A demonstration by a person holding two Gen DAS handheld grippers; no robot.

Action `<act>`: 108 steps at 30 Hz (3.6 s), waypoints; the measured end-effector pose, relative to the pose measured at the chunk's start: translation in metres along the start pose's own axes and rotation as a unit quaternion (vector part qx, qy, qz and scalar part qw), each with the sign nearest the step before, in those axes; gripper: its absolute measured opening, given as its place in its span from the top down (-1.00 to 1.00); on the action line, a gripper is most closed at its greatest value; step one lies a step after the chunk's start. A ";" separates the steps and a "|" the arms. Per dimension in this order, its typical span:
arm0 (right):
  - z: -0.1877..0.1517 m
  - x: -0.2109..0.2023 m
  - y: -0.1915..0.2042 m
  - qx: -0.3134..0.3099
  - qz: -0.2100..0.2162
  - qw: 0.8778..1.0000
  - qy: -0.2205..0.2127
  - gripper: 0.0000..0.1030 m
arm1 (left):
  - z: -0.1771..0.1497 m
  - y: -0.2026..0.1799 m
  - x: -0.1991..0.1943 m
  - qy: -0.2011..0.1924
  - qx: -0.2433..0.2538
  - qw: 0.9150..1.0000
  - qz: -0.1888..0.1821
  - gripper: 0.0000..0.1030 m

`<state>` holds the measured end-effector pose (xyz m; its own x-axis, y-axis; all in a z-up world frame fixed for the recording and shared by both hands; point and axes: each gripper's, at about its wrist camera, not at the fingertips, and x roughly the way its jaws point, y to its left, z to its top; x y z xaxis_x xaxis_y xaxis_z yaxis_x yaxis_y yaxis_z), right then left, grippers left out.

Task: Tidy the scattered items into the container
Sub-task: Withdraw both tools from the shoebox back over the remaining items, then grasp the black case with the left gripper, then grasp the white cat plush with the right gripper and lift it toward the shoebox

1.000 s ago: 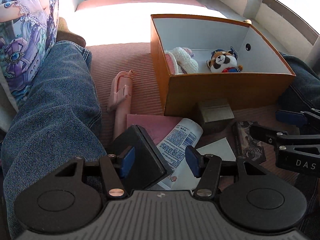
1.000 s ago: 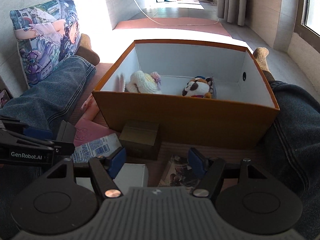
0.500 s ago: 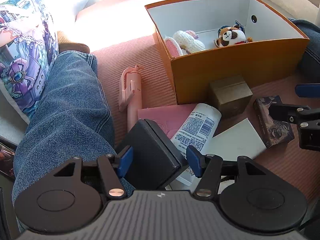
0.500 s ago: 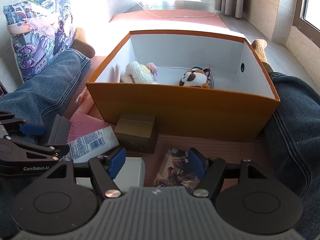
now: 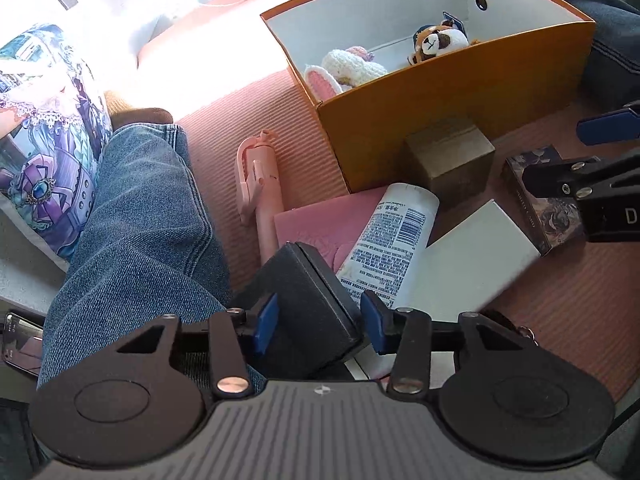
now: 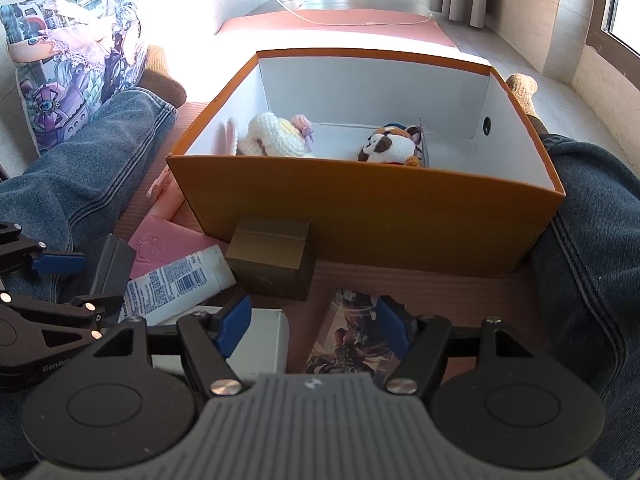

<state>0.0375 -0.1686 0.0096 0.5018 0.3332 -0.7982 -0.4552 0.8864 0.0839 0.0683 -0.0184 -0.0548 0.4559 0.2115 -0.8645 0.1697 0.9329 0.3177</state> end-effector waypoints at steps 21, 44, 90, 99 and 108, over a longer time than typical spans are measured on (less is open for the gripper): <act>0.009 0.011 0.014 -0.012 0.038 0.999 0.018 -0.39 | -0.008 0.057 -0.014 -0.045 -0.080 0.995 -0.033 0.44; 0.023 0.050 0.026 0.044 0.128 0.987 0.093 -0.17 | -0.013 0.047 -0.009 -0.040 -0.023 0.997 -0.068 -0.16; 0.017 0.053 0.021 0.028 0.090 0.993 0.070 -0.17 | -0.005 0.048 0.032 0.062 -0.082 0.992 0.075 0.19; 0.013 0.045 0.019 0.025 0.098 0.992 0.077 -0.17 | -0.010 0.059 0.017 0.032 -0.119 0.991 0.044 0.21; 0.002 0.028 0.022 0.039 0.144 0.983 0.110 -0.17 | -0.018 0.074 -0.010 -0.017 -0.159 0.987 -0.018 0.22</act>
<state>0.0433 -0.1392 -0.0099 0.1852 0.5035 -0.8439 -0.4932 0.7904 0.3634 0.0609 0.0534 -0.0292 0.4849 0.1720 -0.8575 -0.0944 0.9850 0.1442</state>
